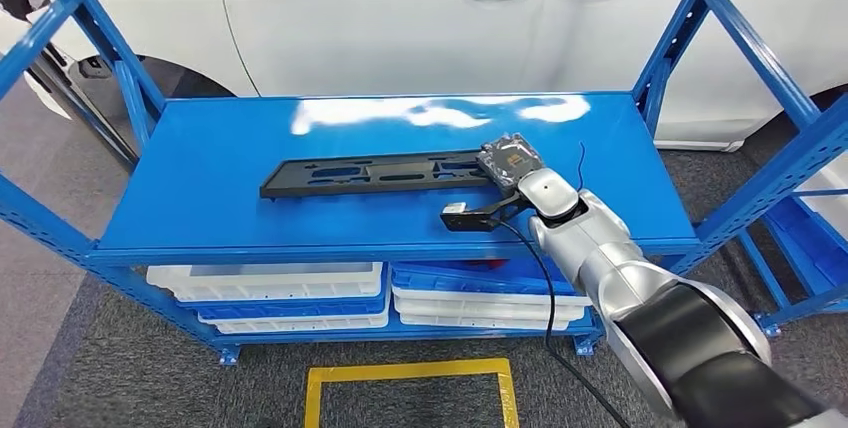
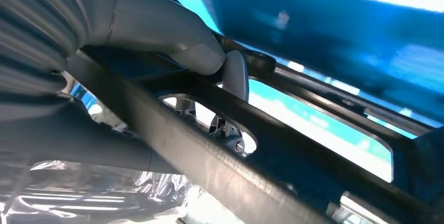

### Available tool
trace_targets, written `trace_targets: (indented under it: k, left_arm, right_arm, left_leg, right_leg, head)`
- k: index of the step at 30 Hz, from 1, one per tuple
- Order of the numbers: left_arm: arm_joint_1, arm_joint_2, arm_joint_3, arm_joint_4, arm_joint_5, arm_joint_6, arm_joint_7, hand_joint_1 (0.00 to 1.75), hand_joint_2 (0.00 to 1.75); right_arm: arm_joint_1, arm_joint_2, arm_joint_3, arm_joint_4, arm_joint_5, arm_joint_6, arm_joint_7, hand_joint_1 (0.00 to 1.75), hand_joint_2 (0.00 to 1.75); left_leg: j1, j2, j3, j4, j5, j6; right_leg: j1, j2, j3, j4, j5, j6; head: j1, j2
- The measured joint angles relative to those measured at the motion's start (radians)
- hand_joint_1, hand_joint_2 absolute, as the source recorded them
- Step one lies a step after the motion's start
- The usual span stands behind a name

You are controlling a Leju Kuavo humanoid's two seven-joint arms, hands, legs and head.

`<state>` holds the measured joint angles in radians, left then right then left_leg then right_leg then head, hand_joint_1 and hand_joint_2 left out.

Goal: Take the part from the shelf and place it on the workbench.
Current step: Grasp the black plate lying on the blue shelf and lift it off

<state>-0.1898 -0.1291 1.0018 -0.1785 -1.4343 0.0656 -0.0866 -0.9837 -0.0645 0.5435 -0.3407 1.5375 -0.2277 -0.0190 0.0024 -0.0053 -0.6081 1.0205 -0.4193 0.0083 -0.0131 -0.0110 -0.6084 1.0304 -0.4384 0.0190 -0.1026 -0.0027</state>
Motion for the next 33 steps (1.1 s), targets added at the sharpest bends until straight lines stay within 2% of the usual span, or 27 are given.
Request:
trace_targets:
  k: [3, 4, 5, 7, 8, 9, 10, 11, 12, 14, 16, 18, 19, 21, 23, 24, 25, 26, 27, 29, 30, 33]
  left_arm:
    - [-0.001, 0.000, 0.000, 0.000, 0.000, 0.000, 0.002, 0.00, 0.00]
    - [-0.002, 0.000, 0.000, 0.000, 0.000, 0.000, 0.003, 0.00, 0.00]
    - [-0.002, 0.000, 0.000, 0.000, 0.002, -0.002, 0.004, 0.00, 0.00]
    - [-0.001, 0.000, 0.000, 0.000, 0.007, -0.010, 0.006, 0.00, 0.00]
    - [0.001, 0.000, 0.000, 0.000, 0.011, -0.015, 0.006, 0.00, 0.00]
    - [0.002, 0.000, 0.001, 0.000, 0.016, -0.019, 0.006, 0.00, 0.00]
    - [0.003, 0.000, 0.001, 0.000, 0.019, -0.021, 0.004, 0.00, 0.00]
    - [0.003, 0.000, 0.001, 0.000, 0.022, -0.022, 0.002, 0.00, 0.44]
    - [0.003, 0.000, 0.002, 0.000, 0.027, -0.022, -0.001, 0.00, 0.87]
    - [0.005, 0.001, 0.006, 0.000, 0.040, -0.021, -0.011, 0.00, 1.75]
    - [0.012, 0.002, 0.015, 0.000, 0.061, -0.019, -0.029, 0.00, 1.75]
    - [0.023, 0.004, 0.029, 0.000, 0.087, -0.018, -0.056, 0.00, 1.75]
    - [0.027, 0.004, 0.037, 0.000, 0.103, -0.019, -0.074, 0.00, 1.75]
    - [0.029, 0.004, 0.057, 0.000, 0.139, -0.025, -0.122, 0.00, 1.75]
    - [0.029, 0.004, 0.080, 0.000, 0.178, -0.042, -0.171, 0.00, 1.75]
    - [0.031, 0.004, 0.093, 0.000, 0.199, -0.058, -0.192, 0.00, 1.75]
    - [0.033, 0.004, 0.107, 0.000, 0.219, -0.078, -0.212, 0.00, 1.75]
    - [0.035, 0.004, 0.121, 0.000, 0.237, -0.100, -0.232, 0.00, 1.75]
    - [0.037, 0.004, 0.135, 0.000, 0.252, -0.121, -0.250, 0.00, 1.75]
    - [0.039, 0.004, 0.156, 0.000, 0.271, -0.158, -0.280, 0.00, 1.75]
    - [0.040, 0.005, 0.165, 0.000, 0.277, -0.172, -0.297, 0.00, 1.75]
    - [0.046, 0.007, 0.177, 0.000, 0.269, -0.151, -0.381, 0.00, 1.75]
  right_arm:
    - [-0.002, 0.007, -0.004, -0.001, -0.011, -0.017, -0.018, 1.75, 1.75]
    - [-0.002, 0.007, -0.009, -0.002, -0.029, -0.028, -0.038, 1.75, 1.75]
    - [-0.002, 0.006, -0.018, -0.004, -0.060, -0.041, -0.069, 1.75, 1.75]
    - [0.003, -0.001, -0.054, -0.015, -0.173, -0.062, -0.176, 1.75, 1.75]
    - [0.008, -0.009, -0.078, -0.027, -0.252, -0.060, -0.247, 1.75, 1.75]
    - [0.018, -0.022, -0.105, -0.054, -0.351, -0.041, -0.328, 1.75, 1.75]
    - [0.029, -0.037, -0.132, -0.098, -0.463, -0.003, -0.402, 1.75, 1.75]
    - [0.041, -0.054, -0.156, -0.162, -0.581, 0.054, -0.456, 1.75, 1.75]
    - [0.052, -0.072, -0.176, -0.247, -0.717, 0.131, -0.488, 1.75, 1.75]
    - [0.063, -0.107, -0.196, -0.428, -0.985, 0.287, -0.477, 1.75, 1.75]
    - [0.071, -0.133, -0.201, -0.603, -1.230, 0.409, -0.421, 1.75, 1.75]
    - [0.085, -0.142, -0.211, -0.749, -1.419, 0.480, -0.369, 1.75, 1.75]
    - [0.095, -0.140, -0.216, -0.807, -1.489, 0.501, -0.353, 1.75, 1.75]
    - [0.125, -0.131, -0.225, -0.911, -1.605, 0.532, -0.336, 1.75, 1.75]
    - [0.171, -0.117, -0.230, -0.994, -1.694, 0.560, -0.330, 1.75, 1.75]
    - [0.201, -0.111, -0.231, -1.029, -1.726, 0.573, -0.329, 1.75, 1.75]
    - [0.233, -0.107, -0.232, -1.063, -1.755, 0.587, -0.329, 1.75, 1.75]
    - [0.264, -0.105, -0.232, -1.096, -1.779, 0.599, -0.331, 1.75, 1.75]
    - [0.292, -0.104, -0.231, -1.128, -1.797, 0.608, -0.334, 1.75, 1.75]
    - [0.337, -0.104, -0.228, -1.181, -1.819, 0.620, -0.344, 1.75, 1.75]
    - [0.362, -0.103, -0.227, -1.205, -1.824, 0.624, -0.352, 1.75, 1.75]
    - [0.464, -0.104, -0.223, -1.274, -1.817, 0.631, -0.390, 1.75, 1.75]
  left_leg:
    - [0.003, 0.000, -0.002, 0.004, -0.006, -0.017]
    - [0.004, 0.000, -0.011, 0.025, -0.021, -0.022]
    - [0.006, 0.000, -0.030, 0.068, -0.048, -0.026]
    - [0.008, 0.000, -0.089, 0.197, -0.110, -0.033]
    - [0.009, 0.000, -0.116, 0.254, -0.129, -0.035]
    - [0.009, 0.000, -0.131, 0.279, -0.129, -0.036]
    - [0.009, 0.000, -0.129, 0.269, -0.112, -0.035]
    - [0.008, 0.000, -0.110, 0.222, -0.079, -0.034]
    - [0.008, -0.001, -0.080, 0.151, -0.042, -0.031]
    - [0.002, -0.005, -0.032, 0.036, 0.002, -0.022]
    - [-0.006, -0.009, -0.020, 0.003, 0.006, -0.011]
    - [-0.007, -0.009, -0.017, -0.005, 0.011, 0.002]
    - [-0.006, -0.008, -0.013, -0.011, 0.012, 0.009]
    - [-0.004, -0.005, -0.006, -0.019, 0.014, 0.020]
    - [-0.004, -0.002, -0.003, -0.019, 0.010, 0.025]
    - [-0.004, -0.001, -0.001, -0.018, 0.008, 0.026]
    - [-0.003, 0.000, 0.001, -0.017, 0.006, 0.025]
    - [-0.002, 0.000, 0.003, -0.015, 0.003, 0.023]
    - [-0.001, 0.000, 0.005, -0.011, -0.001, 0.019]
    - [-0.003, 0.001, 0.005, -0.001, -0.010, 0.009]
    - [-0.005, 0.002, 0.005, 0.002, -0.014, 0.004]
    - [-0.002, 0.007, 0.009, 0.003, -0.022, -0.012]
  right_leg:
    - [0.003, 0.003, 0.004, -0.008, 0.004, -0.019]
    - [0.002, 0.001, 0.006, -0.012, 0.006, -0.025]
    - [0.001, -0.001, 0.008, -0.015, 0.008, -0.030]
    - [0.003, -0.005, 0.009, -0.015, 0.007, -0.035]
    - [0.004, -0.006, 0.009, -0.014, 0.007, -0.036]
    - [0.005, -0.008, 0.009, -0.013, 0.005, -0.037]
    - [0.006, -0.010, 0.009, -0.011, 0.004, -0.037]
    - [0.006, -0.012, 0.009, -0.009, 0.001, -0.035]
    - [0.006, -0.014, 0.009, -0.007, -0.002, -0.033]
    - [0.006, -0.015, 0.007, -0.003, -0.006, -0.024]
    - [0.004, -0.016, 0.004, -0.005, -0.006, -0.013]
    - [0.000, -0.015, 0.003, -0.004, -0.011, -0.003]
    - [-0.001, -0.012, -0.003, 0.010, -0.023, 0.000]
    - [-0.001, -0.001, -0.044, 0.100, -0.074, 0.003]
    - [0.000, 0.007, -0.110, 0.232, -0.125, 0.006]
    - [-0.001, 0.008, -0.133, 0.271, -0.130, 0.008]
    - [-0.002, 0.008, -0.137, 0.272, -0.117, 0.010]
    - [-0.004, 0.008, -0.122, 0.234, -0.087, 0.011]
    - [-0.006, 0.006, -0.091, 0.166, -0.049, 0.011]
    - [-0.004, 0.002, -0.035, 0.043, -0.002, 0.006]
    - [-0.002, 0.002, -0.020, 0.012, 0.004, 0.002]
    - [0.003, 0.008, -0.014, 0.000, 0.003, -0.016]
  head:
    - [0.000, 0.000]
    - [0.000, 0.000]
    - [0.000, 0.000]
    - [0.000, 0.000]
    - [0.000, 0.000]
    - [0.000, 0.000]
    - [0.000, 0.000]
    - [0.000, 0.000]
    - [0.000, 0.000]
    - [0.000, 0.000]
    - [0.000, 0.000]
    - [0.000, 0.000]
    - [0.000, 0.000]
    - [0.000, 0.000]
    - [0.000, 0.000]
    - [0.000, 0.000]
    - [0.000, 0.000]
    - [0.000, 0.000]
    - [0.000, 0.000]
    - [0.000, 0.000]
    - [0.000, 0.000]
    - [0.000, 0.000]
